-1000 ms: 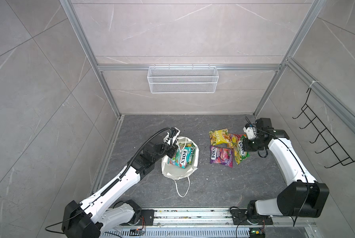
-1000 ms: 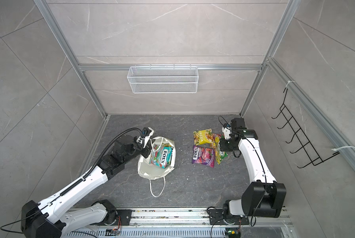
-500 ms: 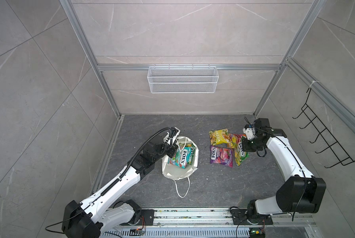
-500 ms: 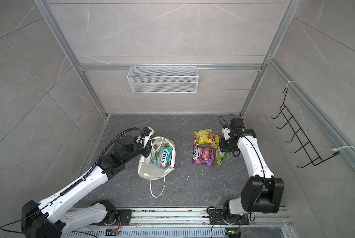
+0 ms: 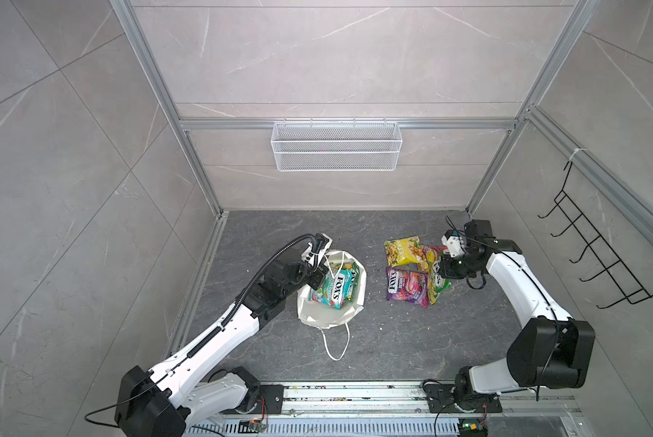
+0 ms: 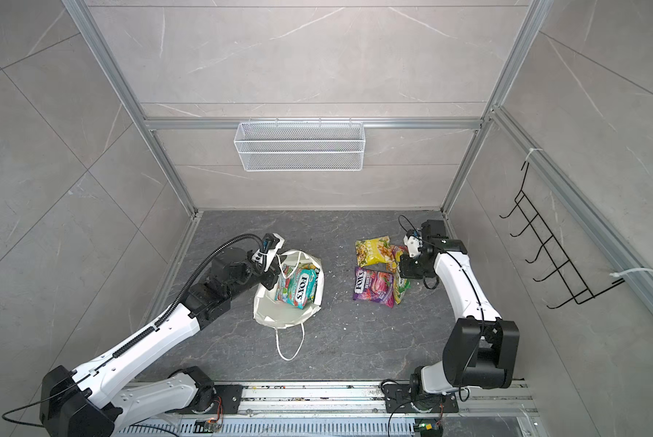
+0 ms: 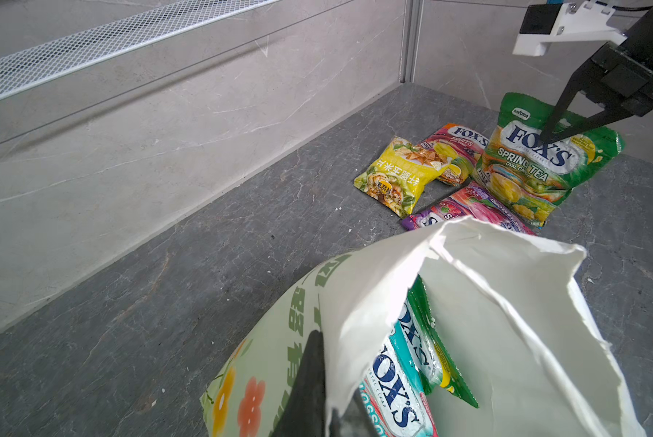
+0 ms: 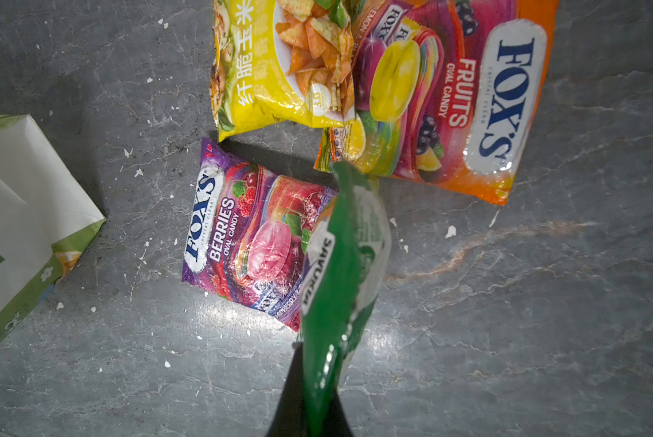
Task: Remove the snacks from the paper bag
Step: 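Carry the green pack to the candy pile and lower it, then set the green pack beside the pink pack and release with the right gripper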
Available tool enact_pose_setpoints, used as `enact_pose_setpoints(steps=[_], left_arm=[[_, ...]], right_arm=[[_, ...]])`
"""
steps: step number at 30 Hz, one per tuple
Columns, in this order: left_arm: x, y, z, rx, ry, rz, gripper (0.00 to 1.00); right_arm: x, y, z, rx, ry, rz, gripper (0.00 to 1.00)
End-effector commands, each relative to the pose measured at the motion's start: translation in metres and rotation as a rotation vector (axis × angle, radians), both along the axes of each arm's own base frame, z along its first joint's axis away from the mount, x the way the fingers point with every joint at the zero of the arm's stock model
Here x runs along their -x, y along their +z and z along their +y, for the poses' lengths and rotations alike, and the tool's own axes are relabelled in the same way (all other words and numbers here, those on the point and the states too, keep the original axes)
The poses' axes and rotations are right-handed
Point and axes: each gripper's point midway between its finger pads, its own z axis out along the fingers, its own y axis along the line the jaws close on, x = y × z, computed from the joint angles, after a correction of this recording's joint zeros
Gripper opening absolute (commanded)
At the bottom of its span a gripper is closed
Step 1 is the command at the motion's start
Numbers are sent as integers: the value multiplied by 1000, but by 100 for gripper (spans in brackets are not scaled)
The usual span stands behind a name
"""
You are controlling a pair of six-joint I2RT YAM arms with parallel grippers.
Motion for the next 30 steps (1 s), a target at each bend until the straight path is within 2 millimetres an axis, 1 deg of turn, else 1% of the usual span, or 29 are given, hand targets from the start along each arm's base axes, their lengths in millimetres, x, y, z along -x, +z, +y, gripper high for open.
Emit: enact_pose_setpoints(steps=[1,4,6,12,14,16,19,22,24,30], left_arm=[[-1,28,-5,67,-15,-61,0],[-1,27,-6,72,-13,-59,0],[0,27,-6,74,-17,-55,0],[0,26,-6,74,-17,-56,0],[0,26,-7,79,-21,-54,0],[0,24,-8,77,-23,-51,0],[-1,22,-8,77,-21,-49,0],[1,24,-8,83,-25,-46,0],[2,24,-7,81,-23,-47,0],[2,24,-6,85,-18,-46,0]], right_arm=[[0,-6,-8,31,-23,23,3],[7,-18,-19,90,-48,94,9],[9,-21,-23,110,-62,113,12],[14,-18,-43,213,-128,141,25],[15,-17,-52,254,-155,156,27],[17,-18,-58,290,-166,173,25],[18,-23,-72,350,-194,206,17],[19,-32,-80,387,-199,253,12],[17,-39,-81,396,-195,271,8],[13,-55,-90,434,-189,338,7]])
